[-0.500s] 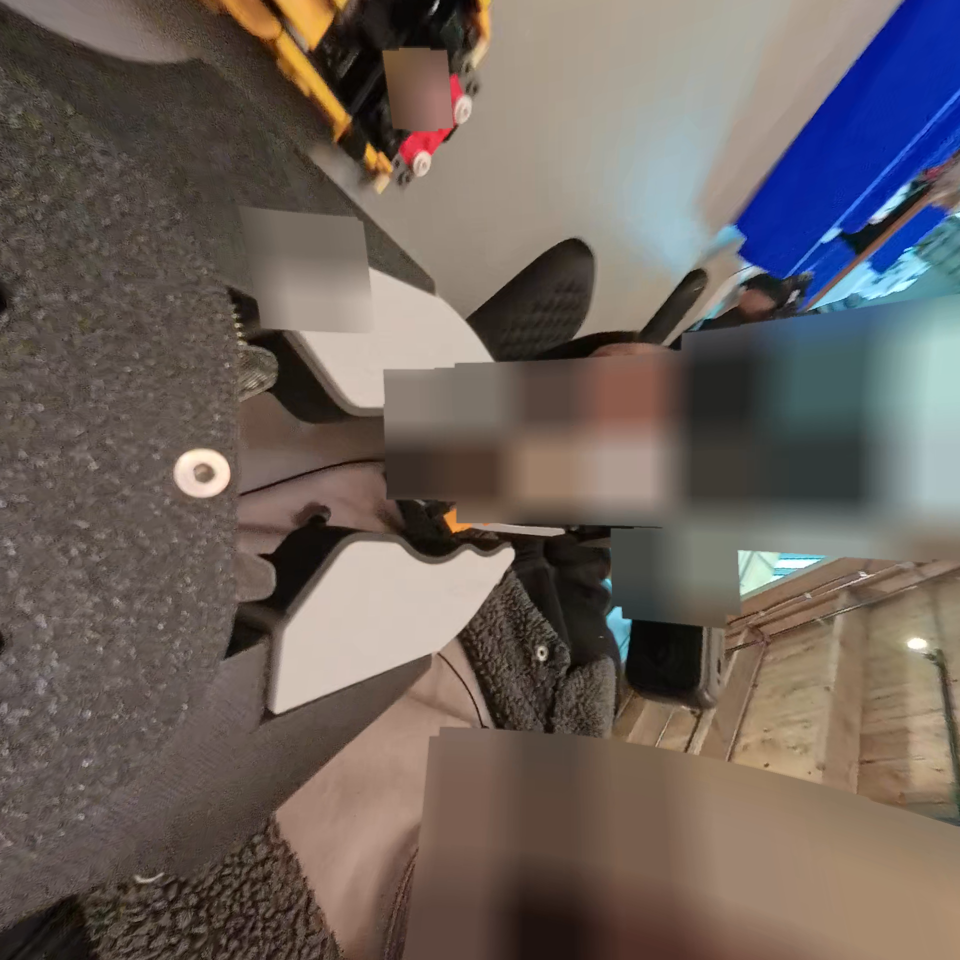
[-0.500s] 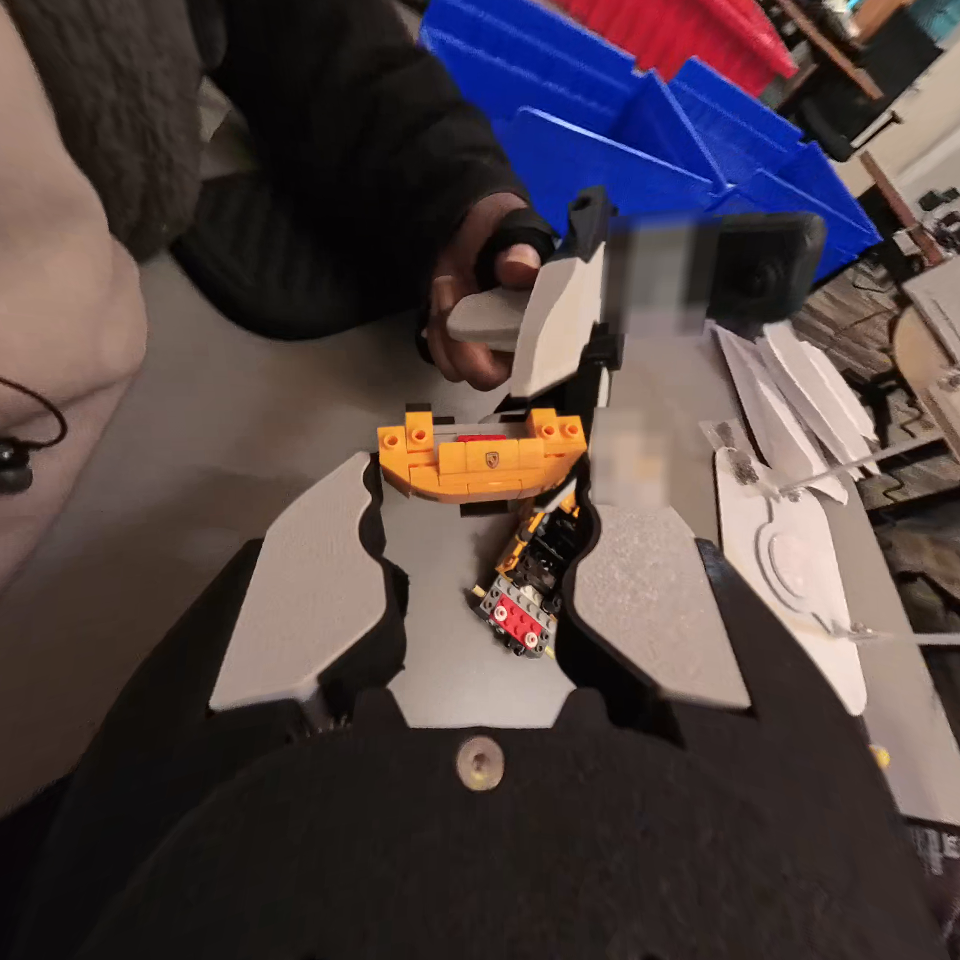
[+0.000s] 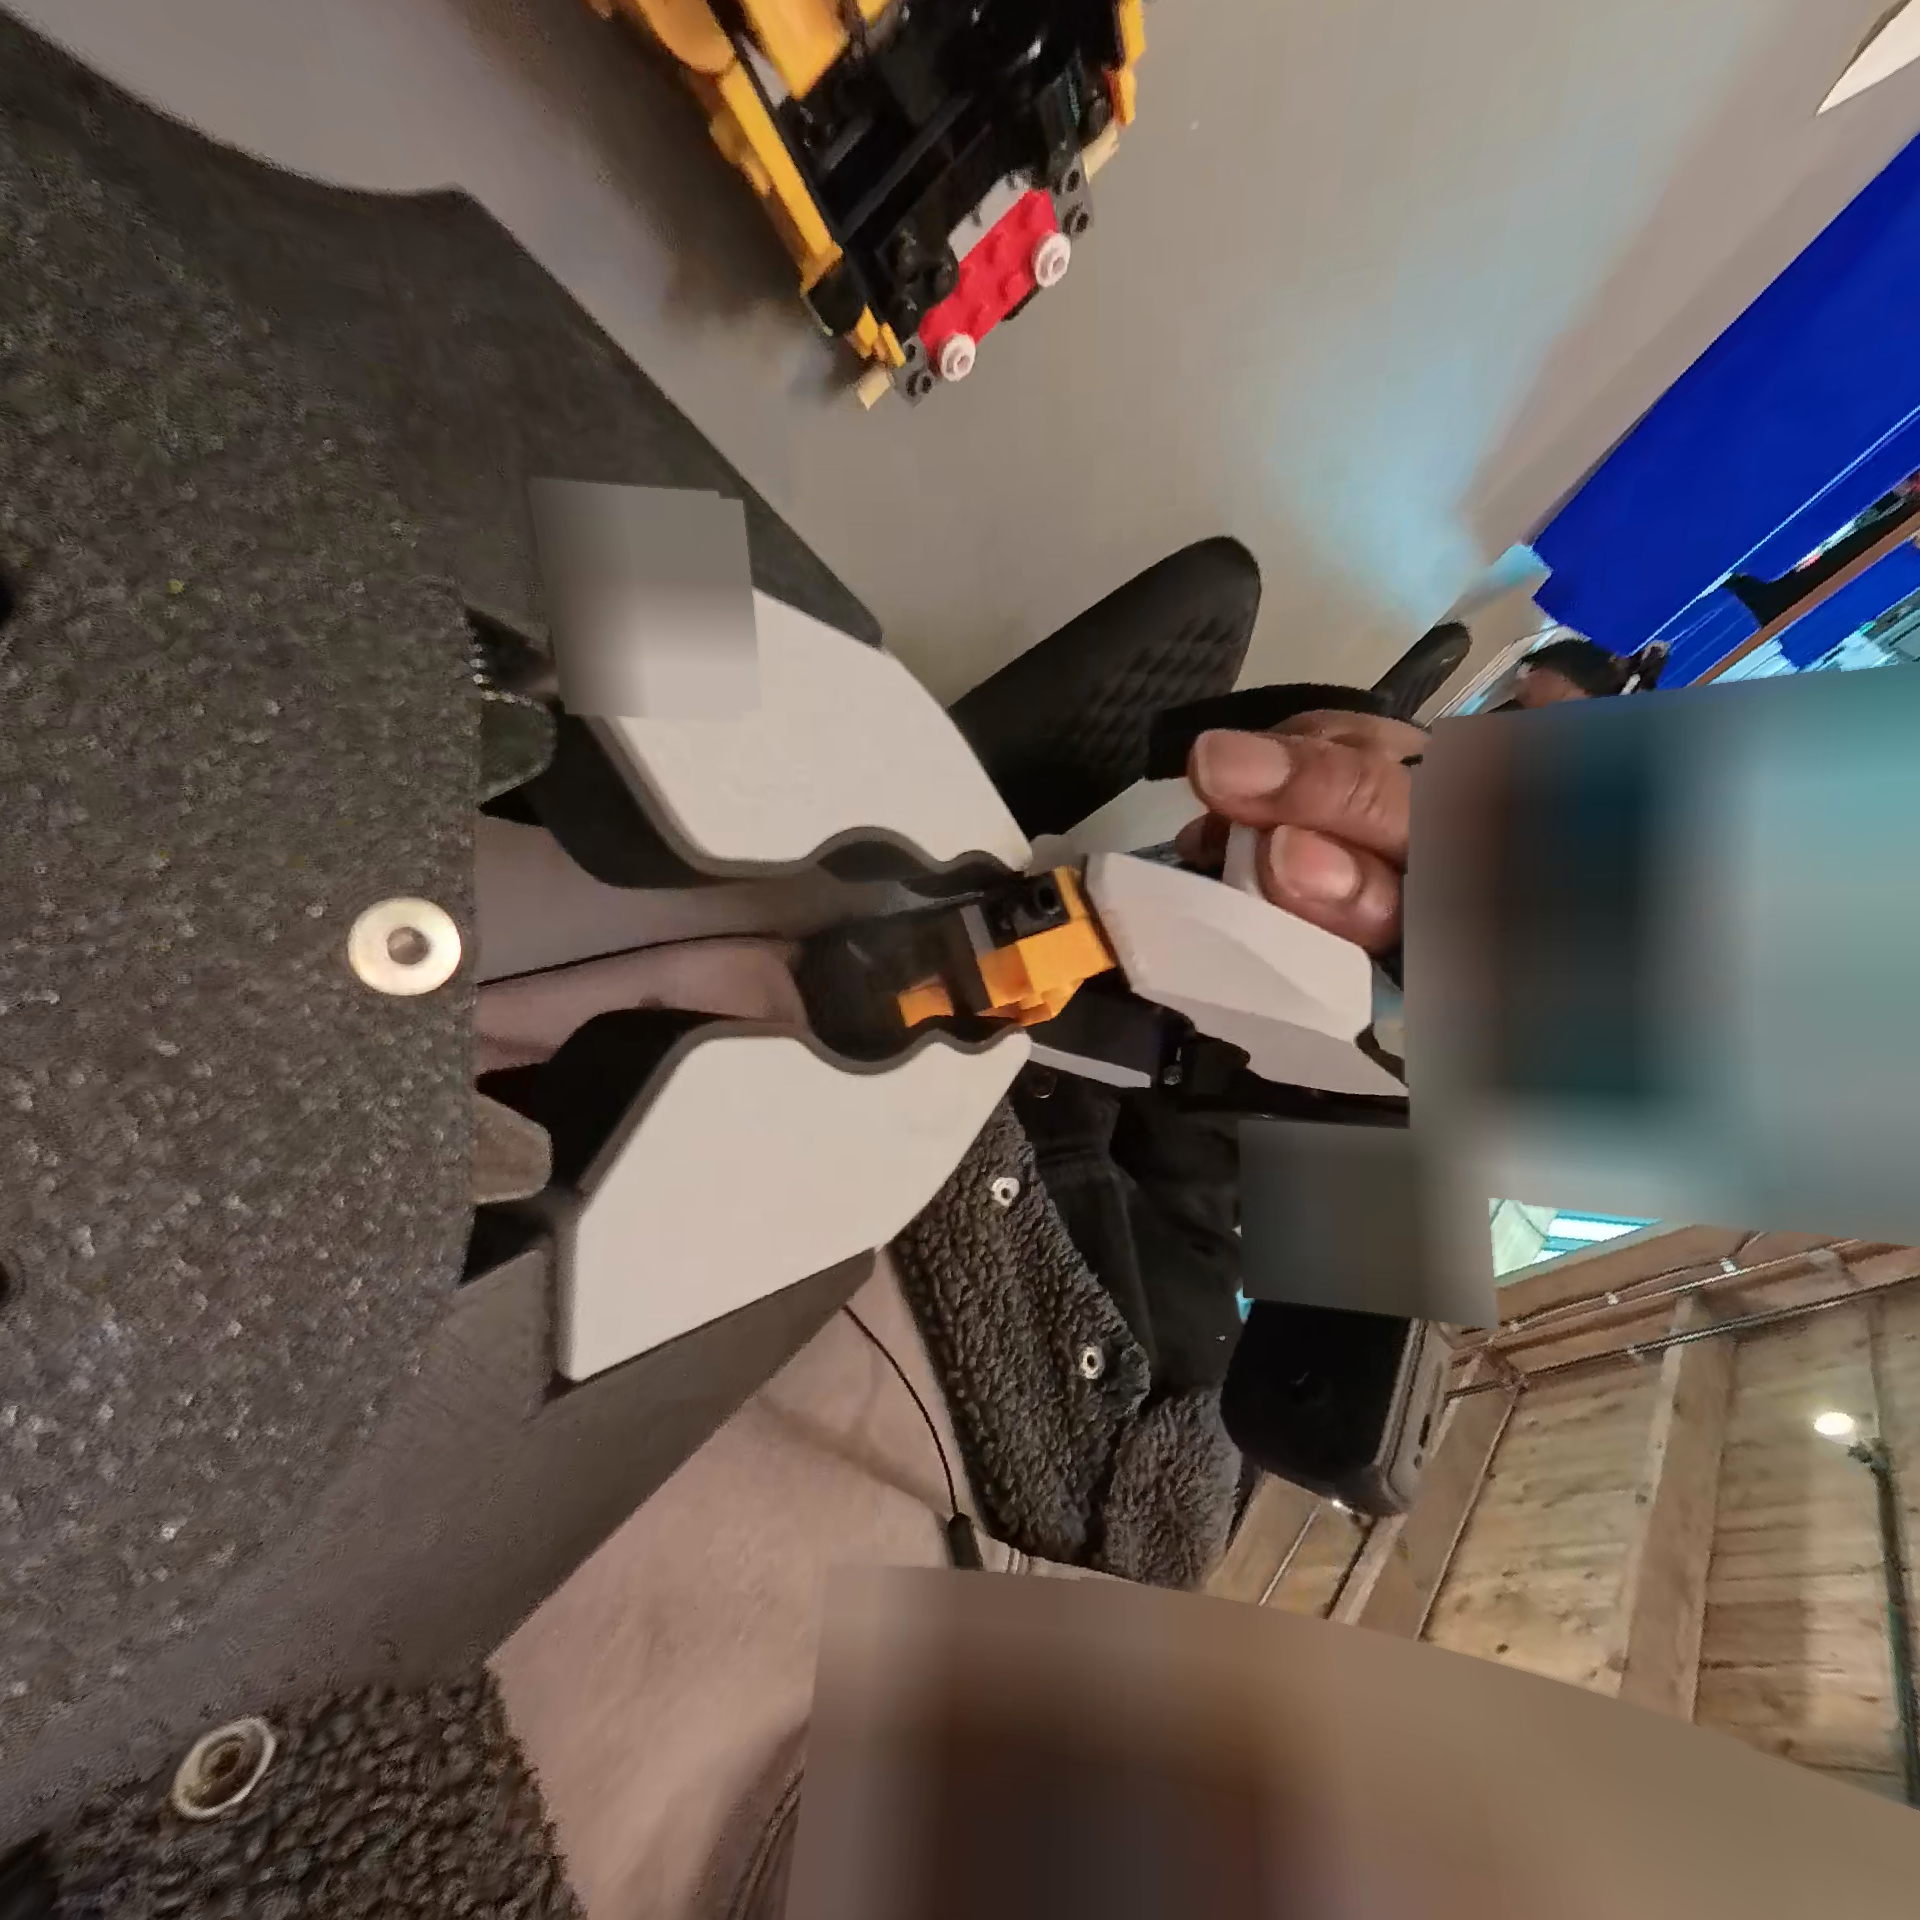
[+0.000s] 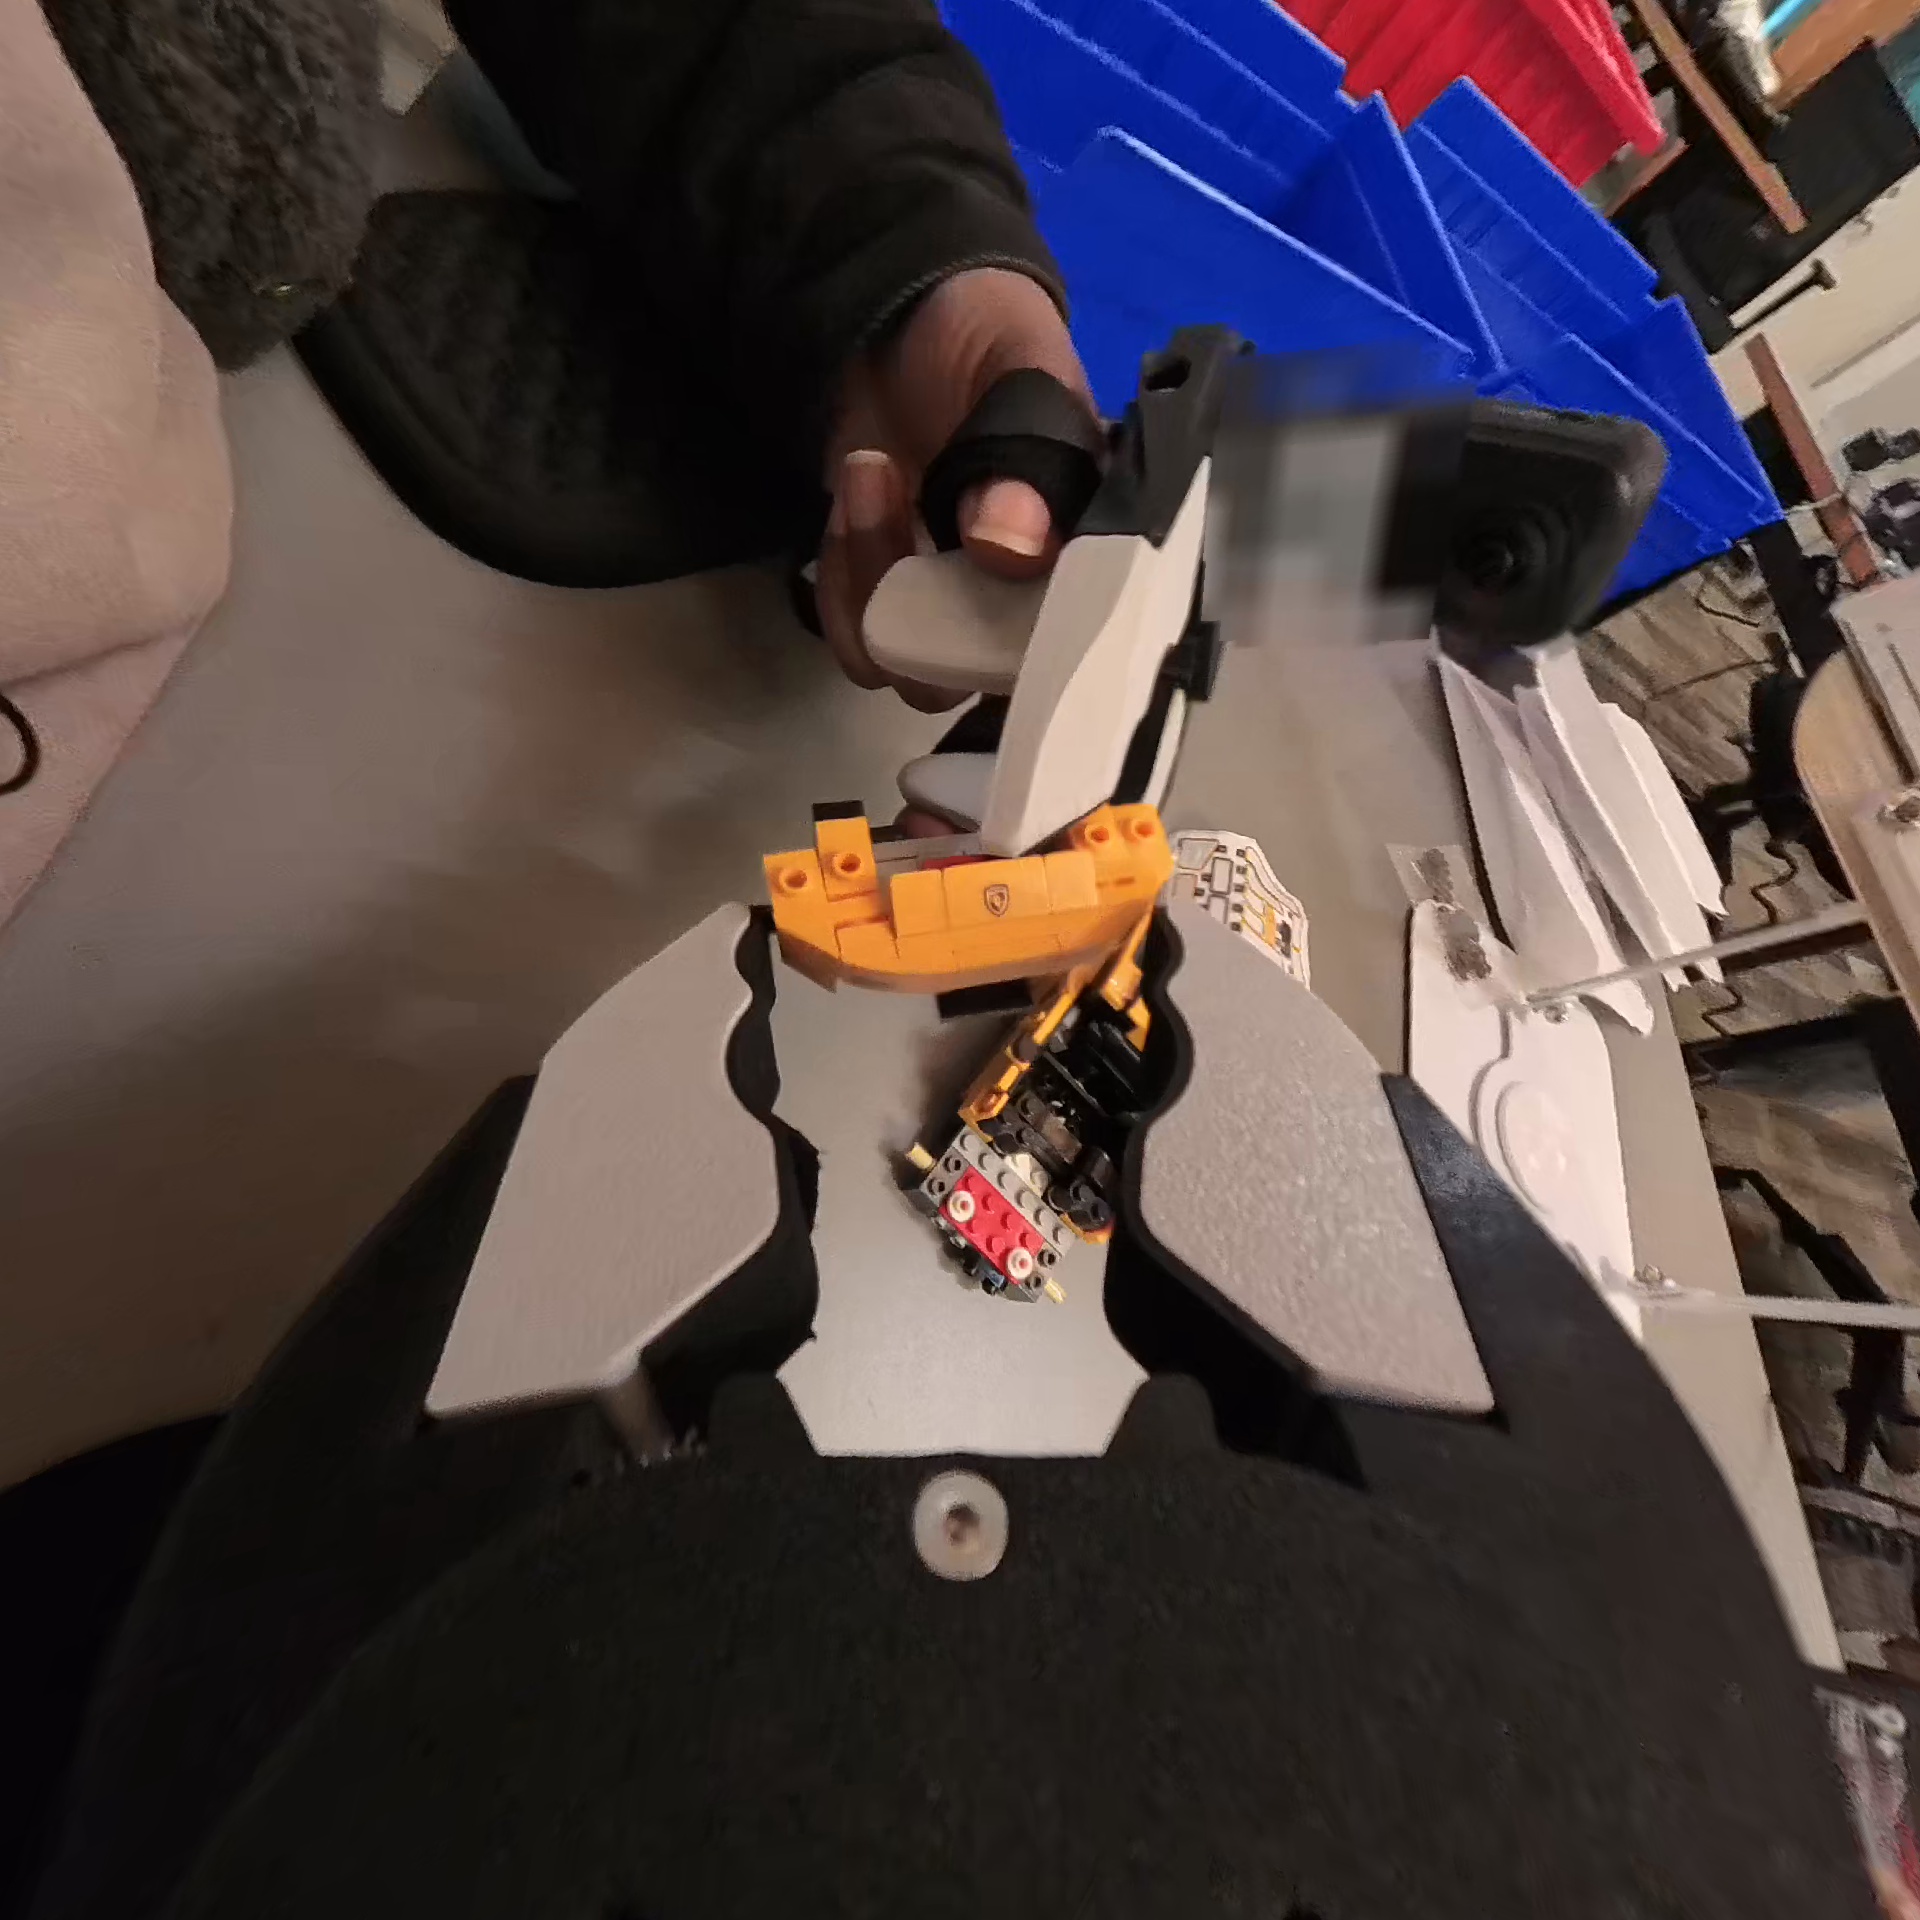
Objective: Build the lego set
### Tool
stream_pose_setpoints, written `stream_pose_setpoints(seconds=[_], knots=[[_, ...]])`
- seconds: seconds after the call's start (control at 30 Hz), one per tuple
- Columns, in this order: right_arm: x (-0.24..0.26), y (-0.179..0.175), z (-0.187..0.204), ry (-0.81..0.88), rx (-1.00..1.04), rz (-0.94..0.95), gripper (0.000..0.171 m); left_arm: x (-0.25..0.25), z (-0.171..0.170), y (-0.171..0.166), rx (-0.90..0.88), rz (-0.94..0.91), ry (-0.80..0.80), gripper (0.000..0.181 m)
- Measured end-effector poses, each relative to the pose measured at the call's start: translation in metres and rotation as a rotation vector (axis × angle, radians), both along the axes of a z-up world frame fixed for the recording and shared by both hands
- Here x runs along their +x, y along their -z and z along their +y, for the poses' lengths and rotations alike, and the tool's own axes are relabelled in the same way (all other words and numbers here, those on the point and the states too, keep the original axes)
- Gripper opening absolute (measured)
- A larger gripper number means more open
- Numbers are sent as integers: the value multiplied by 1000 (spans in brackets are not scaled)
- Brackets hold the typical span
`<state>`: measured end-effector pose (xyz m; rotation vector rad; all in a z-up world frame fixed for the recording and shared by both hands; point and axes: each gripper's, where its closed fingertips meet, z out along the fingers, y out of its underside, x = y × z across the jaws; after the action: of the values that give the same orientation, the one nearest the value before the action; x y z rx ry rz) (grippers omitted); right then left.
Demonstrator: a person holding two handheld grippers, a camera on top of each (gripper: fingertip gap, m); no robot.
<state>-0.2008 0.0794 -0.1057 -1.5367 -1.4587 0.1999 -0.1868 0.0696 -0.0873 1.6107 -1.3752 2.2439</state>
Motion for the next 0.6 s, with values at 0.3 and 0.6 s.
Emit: stream_pose_setpoints(seconds=[0.3, 0.6], knots=[[9, -4, 2, 151, -64, 202, 72, 3, 12, 4, 62, 1, -130, 23], [16, -21, 1, 306, -89, 440, 60, 9, 15, 20, 667, -43, -281, 23]])
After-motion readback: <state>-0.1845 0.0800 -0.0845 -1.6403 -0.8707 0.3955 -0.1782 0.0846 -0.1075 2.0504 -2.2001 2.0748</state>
